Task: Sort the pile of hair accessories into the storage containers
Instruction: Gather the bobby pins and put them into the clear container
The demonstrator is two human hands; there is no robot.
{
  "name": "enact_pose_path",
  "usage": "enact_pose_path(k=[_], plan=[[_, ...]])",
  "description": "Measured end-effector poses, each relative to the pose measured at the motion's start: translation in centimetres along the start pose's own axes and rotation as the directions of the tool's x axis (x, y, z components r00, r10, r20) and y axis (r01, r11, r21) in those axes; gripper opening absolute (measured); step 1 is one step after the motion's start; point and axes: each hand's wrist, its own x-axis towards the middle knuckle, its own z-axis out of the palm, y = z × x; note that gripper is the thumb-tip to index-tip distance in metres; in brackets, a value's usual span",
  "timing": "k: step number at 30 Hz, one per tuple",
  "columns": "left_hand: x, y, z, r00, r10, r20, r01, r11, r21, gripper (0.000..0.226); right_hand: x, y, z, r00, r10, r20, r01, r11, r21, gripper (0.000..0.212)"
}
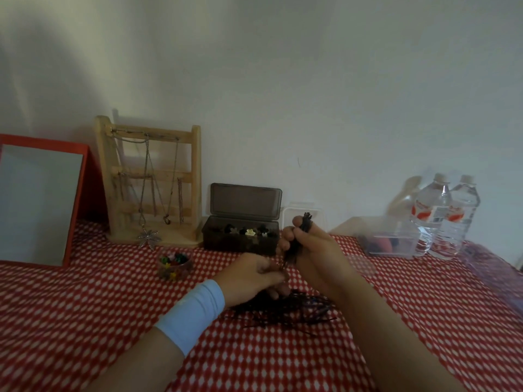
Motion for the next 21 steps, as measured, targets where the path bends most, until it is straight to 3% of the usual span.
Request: enact_pose_path(k=[4,7,9,11,13,15,17,21], plan=[[0.0,0.3,0.0,0.989,-0.044,-0.143,0.022,0.987,-0.157,0.022,-0.1,0.6,1.0,0.999,-0.037,-0.027,0.034,0.993,-0.110,0.015],[-0.3,0.4,-0.4,0.989,-0.094,-0.114,0.065,0.970,-0.235,0.017,-0.2,1.2,1.1,0.997,-0.038,-0.060,0.024,0.975,-0.221,0.012],[-0.2,0.6,-0.7,0.988,-0.140,-0.063,0.126,0.975,-0.184,0.017,0.0,1.1,1.0,0.994,-0.050,-0.092,0.031,0.981,-0.193,0.015],[0.0,0.9,-1.0,0.972,-0.223,-0.072,0.194,0.938,-0.289,0.020,0.2,0.8,0.8,0.992,-0.065,-0.109,0.047,0.986,-0.159,0.017],[0.0,1.6,-0.9,0.964,-0.260,-0.054,0.178,0.784,-0.595,0.018,0.5,0.6,0.7,0.989,-0.084,-0.123,0.063,0.984,-0.167,0.019],[-0.4,2.8,-0.4,0.963,-0.269,0.025,0.156,0.479,-0.864,0.027,0.5,0.6,0.8,0.983,-0.120,-0.138,0.084,0.966,-0.243,0.017],[-0.5,3.2,0.0,0.967,-0.238,0.088,0.158,0.295,-0.942,0.042,0.3,0.5,1.0,0.975,-0.170,-0.145,0.106,0.923,-0.370,0.014],[-0.7,3.5,0.3,0.976,-0.187,0.115,0.139,0.121,-0.983,0.053,0.1,0.2,1.6,0.964,-0.242,-0.112,0.118,0.763,-0.635,0.016]])
